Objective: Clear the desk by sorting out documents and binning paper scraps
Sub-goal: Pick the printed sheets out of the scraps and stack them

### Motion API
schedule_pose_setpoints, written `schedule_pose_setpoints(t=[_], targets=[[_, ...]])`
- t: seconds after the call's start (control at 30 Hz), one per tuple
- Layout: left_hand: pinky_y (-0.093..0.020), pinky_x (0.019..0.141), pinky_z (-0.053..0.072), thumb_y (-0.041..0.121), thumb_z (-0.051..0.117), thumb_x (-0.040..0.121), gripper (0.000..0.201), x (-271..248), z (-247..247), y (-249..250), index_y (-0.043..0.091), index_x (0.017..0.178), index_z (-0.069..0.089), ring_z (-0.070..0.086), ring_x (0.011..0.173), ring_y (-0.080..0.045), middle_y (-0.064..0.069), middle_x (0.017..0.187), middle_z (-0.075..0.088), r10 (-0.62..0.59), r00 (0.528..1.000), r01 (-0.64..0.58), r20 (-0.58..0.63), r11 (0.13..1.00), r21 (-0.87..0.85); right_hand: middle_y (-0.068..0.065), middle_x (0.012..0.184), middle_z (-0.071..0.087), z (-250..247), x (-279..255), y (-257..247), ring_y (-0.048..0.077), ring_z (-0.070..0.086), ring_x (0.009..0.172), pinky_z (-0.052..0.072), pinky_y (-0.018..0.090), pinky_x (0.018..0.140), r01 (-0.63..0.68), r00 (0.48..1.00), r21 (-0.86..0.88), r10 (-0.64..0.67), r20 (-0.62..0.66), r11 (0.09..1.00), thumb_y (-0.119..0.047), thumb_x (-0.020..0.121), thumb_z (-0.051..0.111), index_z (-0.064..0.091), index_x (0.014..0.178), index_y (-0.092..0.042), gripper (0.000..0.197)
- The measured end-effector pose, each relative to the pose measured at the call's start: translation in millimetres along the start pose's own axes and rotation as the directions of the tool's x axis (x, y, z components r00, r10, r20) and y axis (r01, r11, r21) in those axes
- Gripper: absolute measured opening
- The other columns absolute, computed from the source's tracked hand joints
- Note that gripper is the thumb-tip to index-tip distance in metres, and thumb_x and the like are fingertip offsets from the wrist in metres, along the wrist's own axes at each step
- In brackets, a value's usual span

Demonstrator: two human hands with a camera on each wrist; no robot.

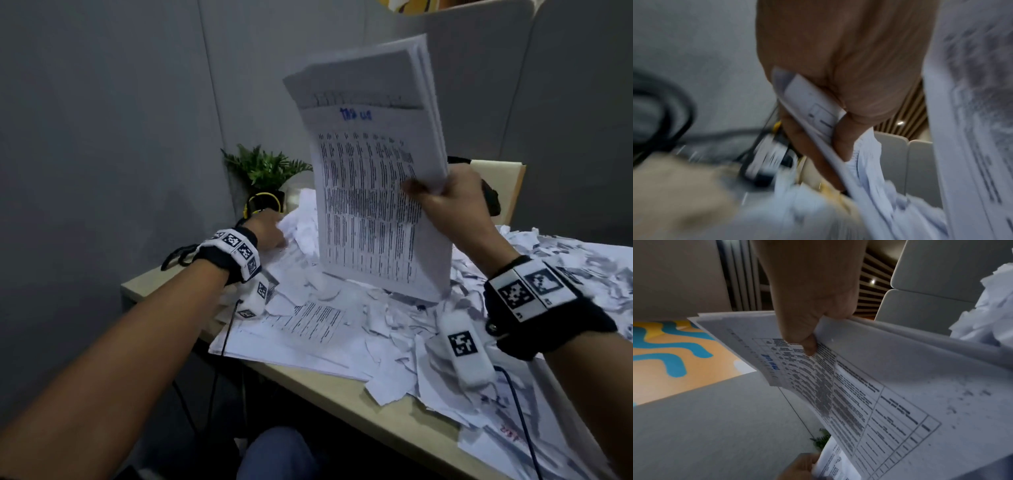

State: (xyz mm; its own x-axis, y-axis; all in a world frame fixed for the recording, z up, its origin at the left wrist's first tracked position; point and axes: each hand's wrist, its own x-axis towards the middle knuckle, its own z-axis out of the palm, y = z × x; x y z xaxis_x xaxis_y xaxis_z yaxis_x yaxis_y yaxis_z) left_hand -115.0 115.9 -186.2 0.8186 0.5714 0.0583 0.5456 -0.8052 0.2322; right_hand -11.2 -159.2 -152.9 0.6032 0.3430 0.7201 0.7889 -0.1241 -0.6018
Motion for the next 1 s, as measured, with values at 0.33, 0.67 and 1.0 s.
schedule_pose_setpoints(t=[0.33,0.67,1.0], targets=[[-0.049,0.077,0.054,0.011,0.055,0.081,0.014,-14.2,-83.0,-1.5,0.01,0.095,0.057,0.063,0.09,-0.04,-0.027,0.1,0.063,-0.031,0.935,0.039,-0.352,0.999,0.015,0.0,0.062,0.048,-23.1,22.5,18.7,-0.001,0.039,0.055,0.032,0.013,0.045,-0.039,0.993,0.008,0.04,-0.111,0.999,-0.013,0.087,0.068,0.058,0.067,0.002,0.027],[-0.044,0.086,0.056,0.014,0.061,0.074,0.026,28.4,-83.9,48.8,0.014,0.099,0.068,0.068,0.097,-0.027,-0.005,0.099,0.072,-0.234,0.768,-0.332,-0.597,0.651,-0.682,0.022,0.1,0.07,-88.0,34.8,55.7,0.02,0.063,0.078,0.058,0.039,0.07,-0.208,0.97,0.162,0.225,-0.093,0.965,-0.008,0.083,0.073,0.07,0.097,0.0,0.017],[-0.042,0.093,0.051,0.0,0.063,0.089,0.022,38.5,13.4,123.3,0.009,0.109,0.063,0.068,0.099,-0.021,-0.008,0.107,0.07,-0.055,0.902,-0.432,-0.429,-0.079,-0.898,0.004,0.075,0.066,-103.0,26.9,87.1,0.004,0.062,0.054,0.05,0.02,0.051,-0.344,0.933,0.238,0.359,-0.022,0.908,0.0,0.084,0.07,0.064,0.103,0.002,0.02]])
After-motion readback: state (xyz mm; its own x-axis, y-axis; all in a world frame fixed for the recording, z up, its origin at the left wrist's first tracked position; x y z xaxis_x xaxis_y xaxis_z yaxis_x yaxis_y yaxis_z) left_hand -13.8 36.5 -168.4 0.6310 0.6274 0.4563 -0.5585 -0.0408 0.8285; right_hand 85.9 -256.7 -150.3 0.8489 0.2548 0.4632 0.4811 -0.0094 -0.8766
